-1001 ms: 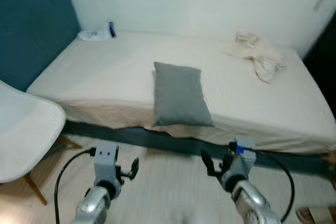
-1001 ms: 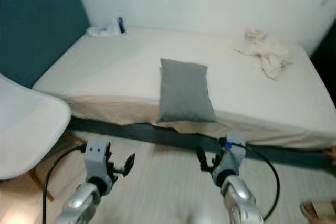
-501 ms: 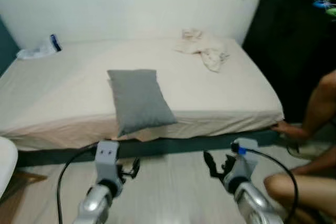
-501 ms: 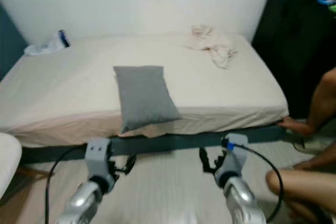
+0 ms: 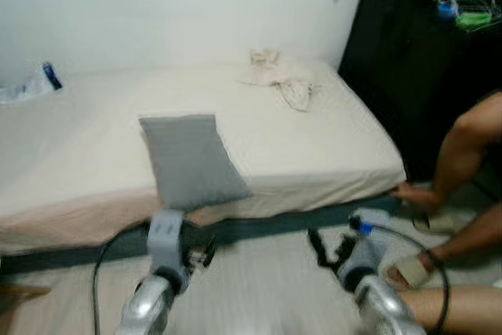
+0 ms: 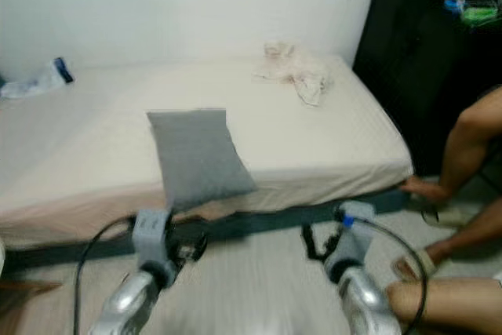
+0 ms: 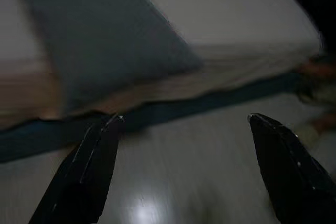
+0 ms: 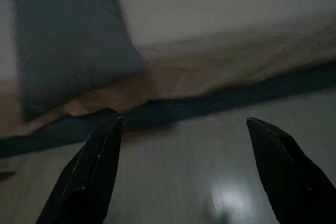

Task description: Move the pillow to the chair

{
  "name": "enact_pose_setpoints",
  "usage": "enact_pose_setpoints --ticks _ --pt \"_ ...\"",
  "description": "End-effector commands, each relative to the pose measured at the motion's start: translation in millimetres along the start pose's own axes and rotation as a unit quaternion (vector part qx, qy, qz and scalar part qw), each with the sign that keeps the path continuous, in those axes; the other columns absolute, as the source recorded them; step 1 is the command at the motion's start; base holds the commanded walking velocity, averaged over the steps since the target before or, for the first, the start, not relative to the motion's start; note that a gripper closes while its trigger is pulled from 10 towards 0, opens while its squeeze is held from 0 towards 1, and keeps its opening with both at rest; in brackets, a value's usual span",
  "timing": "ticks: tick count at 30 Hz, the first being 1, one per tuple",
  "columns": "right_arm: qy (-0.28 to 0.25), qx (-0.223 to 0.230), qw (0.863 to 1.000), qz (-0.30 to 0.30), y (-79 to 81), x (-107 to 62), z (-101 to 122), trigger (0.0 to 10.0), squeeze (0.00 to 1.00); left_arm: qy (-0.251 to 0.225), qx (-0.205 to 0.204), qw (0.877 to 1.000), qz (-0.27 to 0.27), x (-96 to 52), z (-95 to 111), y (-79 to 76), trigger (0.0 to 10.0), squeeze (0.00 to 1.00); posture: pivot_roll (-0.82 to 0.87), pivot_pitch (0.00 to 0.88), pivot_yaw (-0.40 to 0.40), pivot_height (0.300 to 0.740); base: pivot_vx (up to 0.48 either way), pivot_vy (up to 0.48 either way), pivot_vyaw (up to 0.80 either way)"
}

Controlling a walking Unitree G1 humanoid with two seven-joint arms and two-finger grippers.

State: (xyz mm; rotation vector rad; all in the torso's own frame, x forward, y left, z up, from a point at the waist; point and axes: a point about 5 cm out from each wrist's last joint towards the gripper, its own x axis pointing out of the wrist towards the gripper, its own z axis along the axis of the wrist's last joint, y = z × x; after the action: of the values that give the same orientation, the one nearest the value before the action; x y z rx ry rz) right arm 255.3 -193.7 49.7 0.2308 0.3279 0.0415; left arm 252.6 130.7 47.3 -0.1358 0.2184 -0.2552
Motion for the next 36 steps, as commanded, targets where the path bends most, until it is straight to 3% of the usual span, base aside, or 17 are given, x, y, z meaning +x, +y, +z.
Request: enact_pose_setpoints --ticks 1,4,16,28,36 --pt "0.011 0.008 1.000 0.014 9.9 1.3 -6 10.0 0.00 0.016 -0.002 1.000 0.015 -5.4 -8 8.4 10.0 0.00 -0.09 0.100 0.027 0.740 0.386 0.000 -0.76" --pt "0.009 0.010 1.000 0.015 10.1 1.3 -6 10.0 0.00 0.016 -0.002 1.000 0.015 -5.6 -7 8.3 10.0 0.00 -0.09 0.104 0.028 0.740 0.384 0.000 -0.76" --pt "0.008 0.013 1.000 0.016 11.1 1.0 -6 10.0 0.00 0.016 -0.006 1.000 0.007 -5.1 -7 9.1 10.0 0.00 -0.09 0.106 0.031 0.740 0.345 0.000 0.00" --pt "0.016 0.010 1.000 0.014 12.1 1.8 -7 10.0 0.00 0.006 -0.003 1.000 -0.009 3.6 4 3.7 10.0 0.00 -0.09 0.107 0.036 0.740 0.000 0.000 -0.55" --pt "0.009 0.016 1.000 0.013 11.6 1.5 -6 10.0 0.00 0.000 -0.009 1.000 0.018 8.7 11 7.3 10.0 0.00 -0.09 0.107 0.040 0.740 0.000 0.000 -0.47"
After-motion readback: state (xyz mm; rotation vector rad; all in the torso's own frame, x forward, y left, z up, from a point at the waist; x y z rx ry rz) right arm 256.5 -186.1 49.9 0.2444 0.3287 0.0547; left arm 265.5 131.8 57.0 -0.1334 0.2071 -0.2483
